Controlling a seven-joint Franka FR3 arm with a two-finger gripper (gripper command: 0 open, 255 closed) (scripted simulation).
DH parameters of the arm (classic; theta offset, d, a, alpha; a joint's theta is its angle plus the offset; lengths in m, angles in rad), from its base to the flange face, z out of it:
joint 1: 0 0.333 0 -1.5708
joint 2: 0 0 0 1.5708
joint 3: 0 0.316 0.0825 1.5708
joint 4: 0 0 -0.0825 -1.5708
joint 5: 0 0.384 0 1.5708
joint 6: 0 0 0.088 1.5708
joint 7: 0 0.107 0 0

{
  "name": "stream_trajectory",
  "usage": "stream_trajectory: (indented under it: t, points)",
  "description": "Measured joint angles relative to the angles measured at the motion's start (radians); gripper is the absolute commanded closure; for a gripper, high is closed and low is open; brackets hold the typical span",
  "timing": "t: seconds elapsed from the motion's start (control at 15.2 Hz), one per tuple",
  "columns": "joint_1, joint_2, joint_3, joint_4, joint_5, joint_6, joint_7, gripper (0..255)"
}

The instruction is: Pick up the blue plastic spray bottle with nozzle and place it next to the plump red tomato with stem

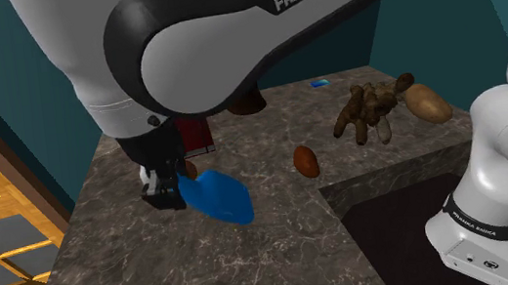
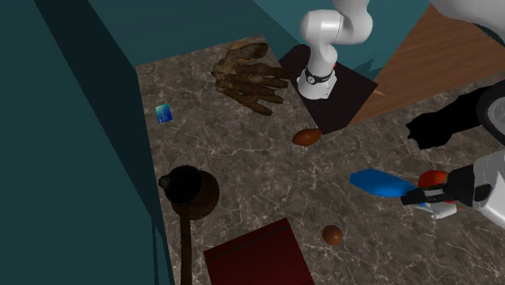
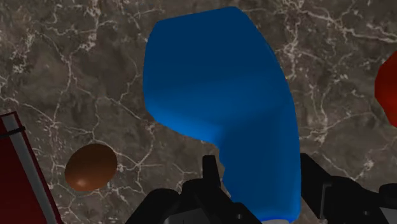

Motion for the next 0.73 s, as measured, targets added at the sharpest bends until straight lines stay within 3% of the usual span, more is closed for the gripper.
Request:
stream_trajectory:
  t: [0.26, 0.73]
  points:
    - [0.067, 0.092, 0.021, 0.124, -0.03, -0.048, 0.078, 255]
    - [0.072, 0.115, 0.019, 0.075, -0.043, 0.024, 0.102, 255]
